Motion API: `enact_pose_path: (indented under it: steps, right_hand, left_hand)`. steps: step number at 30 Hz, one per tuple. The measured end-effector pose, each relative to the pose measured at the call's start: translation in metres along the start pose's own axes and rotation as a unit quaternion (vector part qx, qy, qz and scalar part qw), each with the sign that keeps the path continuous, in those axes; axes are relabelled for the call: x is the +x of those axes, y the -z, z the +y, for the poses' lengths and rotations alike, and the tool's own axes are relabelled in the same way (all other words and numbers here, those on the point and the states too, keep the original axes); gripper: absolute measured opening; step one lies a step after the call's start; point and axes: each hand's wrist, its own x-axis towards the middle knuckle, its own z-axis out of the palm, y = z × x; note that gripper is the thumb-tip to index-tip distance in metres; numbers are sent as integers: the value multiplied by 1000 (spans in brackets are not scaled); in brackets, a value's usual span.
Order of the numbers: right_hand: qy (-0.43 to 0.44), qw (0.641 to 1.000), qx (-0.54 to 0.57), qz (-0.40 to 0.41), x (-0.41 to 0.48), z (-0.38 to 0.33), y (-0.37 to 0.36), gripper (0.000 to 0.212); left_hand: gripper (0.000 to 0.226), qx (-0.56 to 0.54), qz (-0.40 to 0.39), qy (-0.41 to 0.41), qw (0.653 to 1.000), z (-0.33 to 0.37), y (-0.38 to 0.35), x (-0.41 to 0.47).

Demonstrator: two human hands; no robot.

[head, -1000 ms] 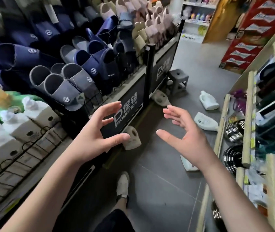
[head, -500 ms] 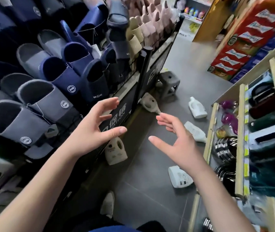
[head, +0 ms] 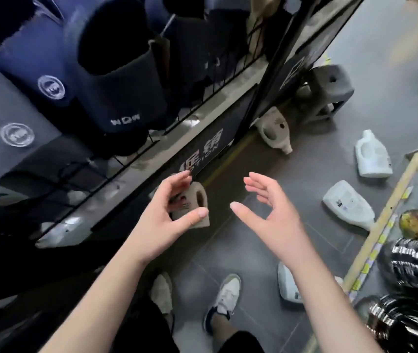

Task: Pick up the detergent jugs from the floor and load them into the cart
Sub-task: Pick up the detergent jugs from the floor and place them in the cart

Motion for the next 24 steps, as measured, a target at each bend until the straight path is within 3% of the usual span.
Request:
enact_pose_path:
  steps: [3, 7, 12, 16, 20, 24]
  right_hand:
    - [-32, 999, 4, -7, 46, 78, -31, 63]
    - [-68, 996, -18, -48, 97, 186, -82, 67]
    - [-78, 990, -82, -83, 162, 306, -149, 73]
    - [-87, 982, -124, -109, 212, 382, -201, 77]
    - [-119, 978, -117, -129, 251, 443, -245, 77]
    - [-152, 971, -127, -133, 272, 477, -273, 84]
  left_hand:
    - [105, 0, 3, 58, 998, -82, -28, 39]
    - [90, -26, 26, 129, 991, -198, -60, 87]
    - [94, -24, 55, 201, 978, -351, -105, 138]
    - [100, 17, 152, 227, 962, -454, -123, 183]
    - [107, 43, 235, 301, 923, -521, -122, 214]
    - [103, 42, 208, 340, 916, -559, -106, 228]
